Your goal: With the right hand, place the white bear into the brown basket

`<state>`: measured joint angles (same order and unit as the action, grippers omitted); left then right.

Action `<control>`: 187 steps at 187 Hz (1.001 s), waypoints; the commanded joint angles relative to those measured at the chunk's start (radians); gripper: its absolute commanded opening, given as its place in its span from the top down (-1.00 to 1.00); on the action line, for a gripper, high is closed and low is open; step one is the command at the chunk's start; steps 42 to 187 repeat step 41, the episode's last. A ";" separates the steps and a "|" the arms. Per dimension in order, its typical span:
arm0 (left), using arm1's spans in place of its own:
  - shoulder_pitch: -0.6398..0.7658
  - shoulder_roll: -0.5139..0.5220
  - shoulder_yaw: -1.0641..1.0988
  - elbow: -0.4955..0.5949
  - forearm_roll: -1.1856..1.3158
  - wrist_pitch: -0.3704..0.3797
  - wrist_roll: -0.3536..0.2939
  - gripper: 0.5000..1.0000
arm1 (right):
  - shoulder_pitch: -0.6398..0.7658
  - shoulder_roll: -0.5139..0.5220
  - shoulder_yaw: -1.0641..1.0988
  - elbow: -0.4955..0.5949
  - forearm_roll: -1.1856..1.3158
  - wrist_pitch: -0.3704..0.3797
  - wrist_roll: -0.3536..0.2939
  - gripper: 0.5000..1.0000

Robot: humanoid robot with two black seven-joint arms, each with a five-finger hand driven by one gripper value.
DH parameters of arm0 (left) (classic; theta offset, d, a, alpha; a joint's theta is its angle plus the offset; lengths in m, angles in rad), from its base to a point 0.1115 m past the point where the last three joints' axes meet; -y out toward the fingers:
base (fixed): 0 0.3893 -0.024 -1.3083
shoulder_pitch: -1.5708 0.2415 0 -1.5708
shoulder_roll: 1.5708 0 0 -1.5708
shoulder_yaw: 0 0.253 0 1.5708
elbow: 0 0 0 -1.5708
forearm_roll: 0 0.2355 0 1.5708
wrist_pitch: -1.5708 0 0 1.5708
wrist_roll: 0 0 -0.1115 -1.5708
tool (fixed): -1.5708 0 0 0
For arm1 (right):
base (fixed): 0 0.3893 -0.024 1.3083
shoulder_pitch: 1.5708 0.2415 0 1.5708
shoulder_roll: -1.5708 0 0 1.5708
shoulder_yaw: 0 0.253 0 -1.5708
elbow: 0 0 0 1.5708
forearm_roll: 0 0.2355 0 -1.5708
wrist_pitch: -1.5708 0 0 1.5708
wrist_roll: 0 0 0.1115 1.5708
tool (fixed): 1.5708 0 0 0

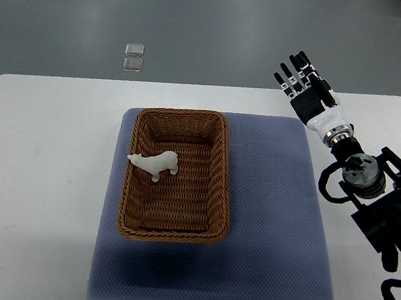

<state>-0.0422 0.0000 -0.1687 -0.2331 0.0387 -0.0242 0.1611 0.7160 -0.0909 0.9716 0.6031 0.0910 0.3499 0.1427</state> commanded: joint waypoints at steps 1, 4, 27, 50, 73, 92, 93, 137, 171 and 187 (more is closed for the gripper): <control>0.001 0.000 0.000 0.000 0.000 0.001 0.000 -1.00 | -0.003 0.007 0.001 0.001 0.001 0.003 0.001 -0.71; 0.001 0.000 0.000 0.000 0.000 0.001 0.000 -1.00 | -0.003 0.007 0.001 0.001 0.001 0.003 0.001 -0.71; 0.001 0.000 0.000 0.003 -0.002 0.001 0.000 -1.00 | -0.012 0.010 0.001 0.001 0.001 0.003 0.001 -0.71; 0.001 0.000 0.000 0.003 -0.002 0.003 0.000 -1.00 | -0.013 0.016 0.003 0.001 0.001 0.003 0.003 -0.72; 0.001 0.000 0.000 0.003 -0.002 0.003 0.000 -1.00 | -0.013 0.016 0.003 0.001 0.001 0.003 0.003 -0.72; 0.001 0.000 0.000 0.003 -0.002 0.003 0.000 -1.00 | -0.013 0.016 0.003 0.001 0.001 0.003 0.003 -0.72; 0.001 0.000 0.000 0.003 -0.002 0.003 0.000 -1.00 | -0.013 0.016 0.003 0.001 0.001 0.003 0.003 -0.72; 0.001 0.000 0.000 0.003 -0.002 0.003 0.000 -1.00 | -0.013 0.016 0.003 0.001 0.001 0.003 0.003 -0.72; 0.001 0.000 0.000 0.003 -0.002 0.003 0.000 -1.00 | -0.013 0.016 0.003 0.001 0.001 0.003 0.003 -0.72; 0.001 0.000 0.000 0.003 -0.002 0.003 0.000 -1.00 | -0.013 0.016 0.003 0.001 0.001 0.003 0.003 -0.72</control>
